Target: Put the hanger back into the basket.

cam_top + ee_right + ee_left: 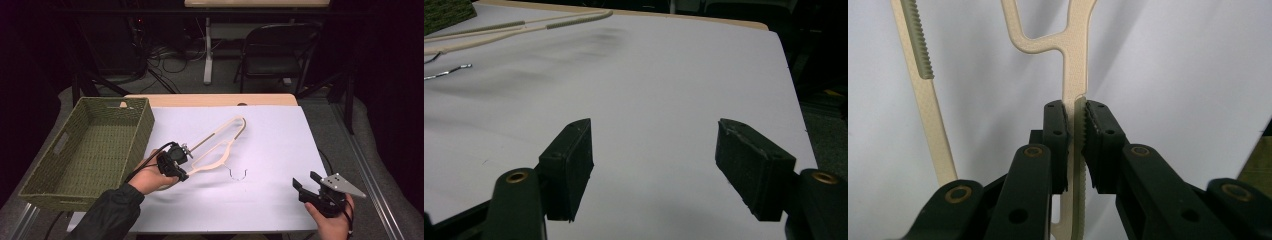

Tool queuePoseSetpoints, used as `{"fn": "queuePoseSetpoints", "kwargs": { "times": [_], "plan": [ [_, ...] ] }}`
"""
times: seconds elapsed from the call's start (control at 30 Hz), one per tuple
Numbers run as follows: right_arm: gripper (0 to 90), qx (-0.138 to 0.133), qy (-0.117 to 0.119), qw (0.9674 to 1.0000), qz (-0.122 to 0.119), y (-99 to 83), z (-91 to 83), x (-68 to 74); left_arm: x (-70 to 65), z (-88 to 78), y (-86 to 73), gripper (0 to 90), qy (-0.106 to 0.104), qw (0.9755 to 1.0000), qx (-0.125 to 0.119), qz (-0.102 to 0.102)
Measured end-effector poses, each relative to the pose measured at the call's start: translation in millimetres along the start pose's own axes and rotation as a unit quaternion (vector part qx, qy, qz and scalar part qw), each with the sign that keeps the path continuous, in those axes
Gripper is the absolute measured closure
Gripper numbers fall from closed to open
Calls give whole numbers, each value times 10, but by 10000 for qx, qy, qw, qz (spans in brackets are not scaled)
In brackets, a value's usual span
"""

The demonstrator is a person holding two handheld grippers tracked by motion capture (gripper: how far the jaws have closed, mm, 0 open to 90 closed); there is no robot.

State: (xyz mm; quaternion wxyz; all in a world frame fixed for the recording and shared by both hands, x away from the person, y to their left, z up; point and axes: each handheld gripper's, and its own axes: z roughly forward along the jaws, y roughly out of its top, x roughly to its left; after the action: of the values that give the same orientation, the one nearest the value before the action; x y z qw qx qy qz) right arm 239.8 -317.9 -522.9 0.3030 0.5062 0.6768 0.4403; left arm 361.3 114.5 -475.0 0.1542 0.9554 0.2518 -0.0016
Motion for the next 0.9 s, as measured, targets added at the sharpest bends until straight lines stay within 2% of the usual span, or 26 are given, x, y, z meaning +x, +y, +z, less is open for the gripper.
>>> {"fn": "queuePoseSetpoints", "kwargs": {
  "times": [0.07, 0.13, 0.2, 0.23, 0.27, 0.33, 0.5, 0.53, 0.63, 0.67, 0.73, 0.8, 0.83, 0.9],
  "plan": [
    [310, 2, 0, 10000, 7, 0, -1, 1, 5, -26, -5, 805, -76, 9999, -56, -58],
    [311, -5, -5, 10000, 1, -1, 1, 2, -12, -78, -16, 804, -66, 9998, -134, -111],
    [311, -8, -6, 10000, 1, -2, 1, 2, -22, -100, -20, 804, -8, 9998, -192, -76],
    [310, -2, -6, 10000, 6, -2, 1, 2, -34, -115, -27, 805, -84, 9997, -209, -138],
    [310, -2, -3, 10000, 4, -2, 1, 3, -58, -153, -37, 805, -70, 9995, -289, -131],
    [311, -8, -5, 10000, -13, -2, 1, 2, -61, -173, -40, 804, -115, 9995, -269, -150],
    [310, -50, 7, 10000, 7, -6, 10, 5, -95, -354, -94, 805, -126, 9985, -478, -234],
    [310, -25, 9, 10000, 5, -5, 4, 1, -97, -438, -124, 805, -160, 9977, -592, -280],
    [310, -35, 3, 10000, 21, -6, 8, 3, -91, -521, -158, 804, -205, 9968, -686, -347],
    [310, -38, 4, 10000, 24, -7, 7, 3, -69, -598, -202, 804, -266, 9951, -832, -460],
    [310, -8, 4, 10000, 27, -5, 1, 3, -52, -633, -223, 804, -282, 9945, -882, -494],
    [310, -9, 4, 10000, 25, -6, 2, 2, -7, -720, -284, 804, -299, 9922, -1044, -609],
    [310, -9, 4, 10000, 25, -6, 2, 2, -7, -720, -284, 804, -299, 9922, -1044, -609],
    [310, -2, 2, 10000, 35, -8, 3, 2, 38, -783, -330, 804, -303, 9901, -1178, -704]
  ]
}}
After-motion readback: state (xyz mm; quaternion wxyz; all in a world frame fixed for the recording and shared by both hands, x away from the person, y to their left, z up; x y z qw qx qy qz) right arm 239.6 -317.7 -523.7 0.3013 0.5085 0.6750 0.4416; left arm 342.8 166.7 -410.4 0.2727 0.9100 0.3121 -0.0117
